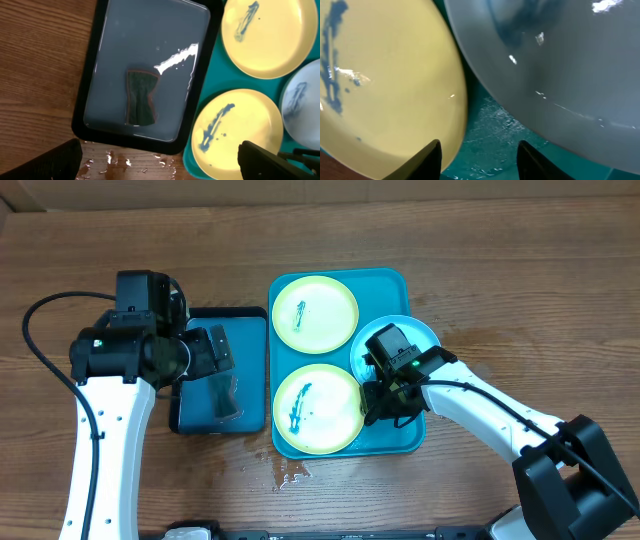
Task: Clean dirty plates on tray and stack at the side
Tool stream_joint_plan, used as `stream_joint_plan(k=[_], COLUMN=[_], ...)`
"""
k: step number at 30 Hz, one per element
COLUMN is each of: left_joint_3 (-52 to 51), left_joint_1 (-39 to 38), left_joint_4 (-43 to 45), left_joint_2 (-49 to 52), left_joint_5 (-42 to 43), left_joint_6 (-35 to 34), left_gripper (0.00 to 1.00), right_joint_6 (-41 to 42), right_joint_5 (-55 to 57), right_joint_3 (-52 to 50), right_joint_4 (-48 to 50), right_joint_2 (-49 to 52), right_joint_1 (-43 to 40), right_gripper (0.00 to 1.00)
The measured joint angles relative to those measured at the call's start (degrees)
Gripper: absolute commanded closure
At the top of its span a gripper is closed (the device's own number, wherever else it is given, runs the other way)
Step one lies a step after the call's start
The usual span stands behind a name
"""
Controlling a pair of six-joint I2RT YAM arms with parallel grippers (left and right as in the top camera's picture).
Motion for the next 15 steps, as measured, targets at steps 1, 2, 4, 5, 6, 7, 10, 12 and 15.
stream_joint_plan(k=[1,2,4,5,6,7,10,12,15], left_joint_3=[-0.44,-0.94,-1.84,-2.27,-2.67,-3.15,-4.59,-5.38,-6.14], left_joint_1=[0.0,0.0,0.0,0.0,0.0,0.0,0.0,0.0,0.0], left_joint_4=[0.39,0.7,1.2,1.46,1.79,2.16,2.91,3.78,5.53], left_joint_2=[0.07,0.24,0.83,1.22,1.77,2.45,4.79,6.67,9.68], left_joint_5=[-0.28,-0.59,-0.9,-1.05,-1.07,-1.22,-1.36,-1.46,-1.49], left_joint_6=[-0.17,-0.5,-1.01,-1.25,-1.42,-1.62,-2.1,-2.27,-2.29], left_gripper=[0.0,0.0,0.0,0.0,0.0,0.0,0.0,0.0,0.0], right_joint_6=[-0.59,-1.01,-1.84,-2.08,-1.88,-1.31,0.94,2.1,3.02], right_joint_5=[-0.57,-1.03,-1.73,-1.84,-1.75,-1.18,0.66,1.05,1.79], right_joint_3=[0.02,0.02,0.02,0.02,0.02,0.02,0.02,0.11,0.11], right_joint_4=[0.42,0.68,1.16,1.46,1.68,1.88,3.15,5.18,6.86], right_joint_2=[0.0,0.0,0.42,0.85,1.55,2.54,5.44,5.66,5.9], right_joint_1=[0.04,0.15,0.46,0.7,0.83,1.05,1.14,1.01,0.94], right_gripper=[0.47,0.47,0.51,0.55,0.6,0.67,0.82,0.92,0.92])
